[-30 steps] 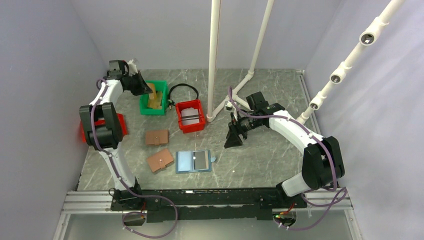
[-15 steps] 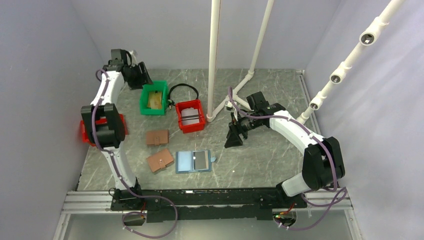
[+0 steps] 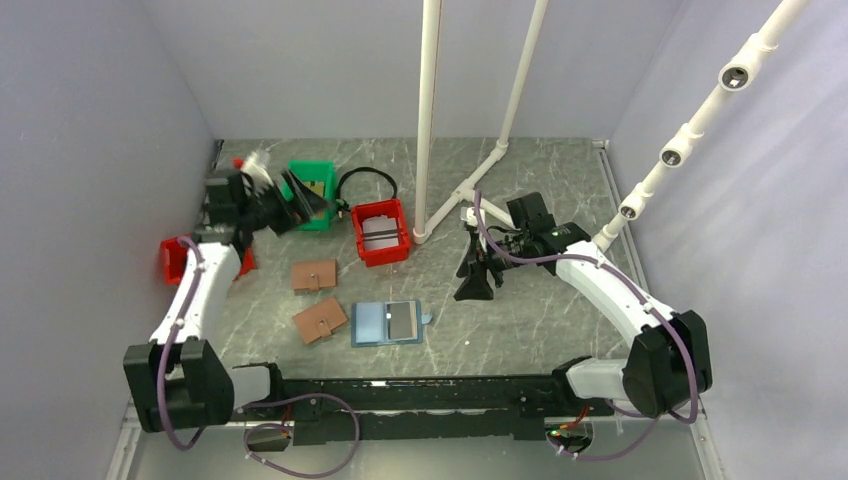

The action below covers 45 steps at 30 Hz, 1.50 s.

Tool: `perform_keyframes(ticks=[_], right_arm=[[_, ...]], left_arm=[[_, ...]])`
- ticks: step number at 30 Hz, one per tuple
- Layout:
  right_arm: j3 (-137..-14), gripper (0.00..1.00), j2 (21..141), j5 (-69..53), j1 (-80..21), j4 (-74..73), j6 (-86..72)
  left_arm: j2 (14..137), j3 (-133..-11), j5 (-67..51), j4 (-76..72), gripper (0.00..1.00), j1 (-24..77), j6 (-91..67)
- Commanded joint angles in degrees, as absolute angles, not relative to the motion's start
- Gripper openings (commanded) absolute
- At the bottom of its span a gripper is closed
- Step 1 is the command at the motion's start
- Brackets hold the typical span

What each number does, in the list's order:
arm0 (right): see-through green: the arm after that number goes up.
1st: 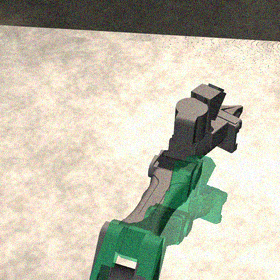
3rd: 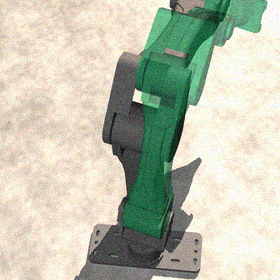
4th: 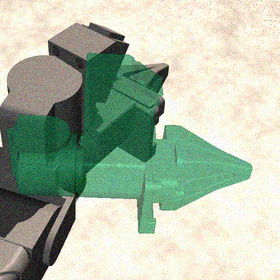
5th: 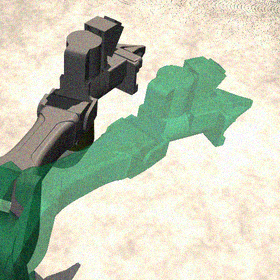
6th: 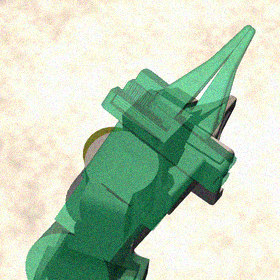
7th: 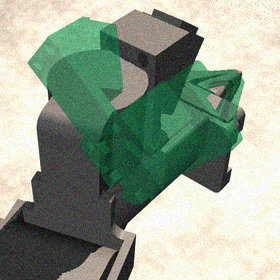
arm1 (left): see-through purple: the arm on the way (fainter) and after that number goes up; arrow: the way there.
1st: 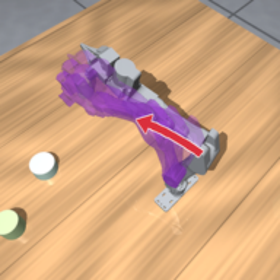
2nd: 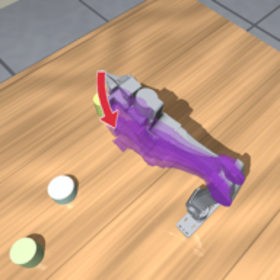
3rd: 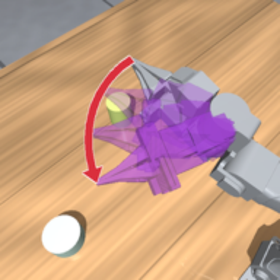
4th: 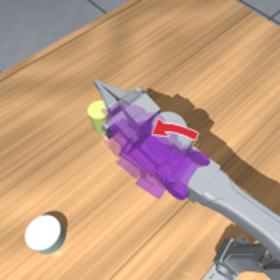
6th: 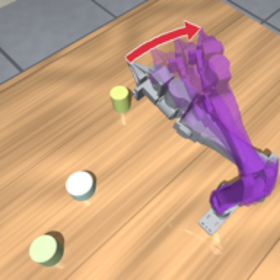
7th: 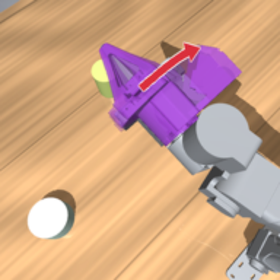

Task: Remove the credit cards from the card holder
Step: Remove the credit card from the card holder.

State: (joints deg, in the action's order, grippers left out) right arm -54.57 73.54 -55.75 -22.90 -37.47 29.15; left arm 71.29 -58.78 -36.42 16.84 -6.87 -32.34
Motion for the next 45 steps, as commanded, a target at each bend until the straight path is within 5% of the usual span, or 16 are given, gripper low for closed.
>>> perform_keyframes(ticks=[1,8,13,19,45], right_arm=[[-52.57,0.66,73.71,-62.28,-22.95,-34.62,32.22],[-48.24,0.62,76.04,-62.76,-29.66,-27.76,30.5],[-48.95,0.31,81.58,-55.8,-34.24,-19.43,17.61],[-51.9,0.15,90.14,-44.59,-41.65,-17.23,10.56],[-51.22,0.08,91.98,-35.99,-43.13,-10.07,-6.6]], left_arm=[[61.73,-49.56,-37.42,16.8,0.9,4.94,-37.17],[51.65,-32.19,-22.46,8.81,0.64,24.68,-48.23],[49.8,-24.29,-14.45,4.45,0.63,33.29,-52.89],[51.64,-18.04,-12.65,-7.12,0.59,36.66,-56.57],[70.36,-21.13,-3.65,-10.97,0.52,46.58,-55.46]])
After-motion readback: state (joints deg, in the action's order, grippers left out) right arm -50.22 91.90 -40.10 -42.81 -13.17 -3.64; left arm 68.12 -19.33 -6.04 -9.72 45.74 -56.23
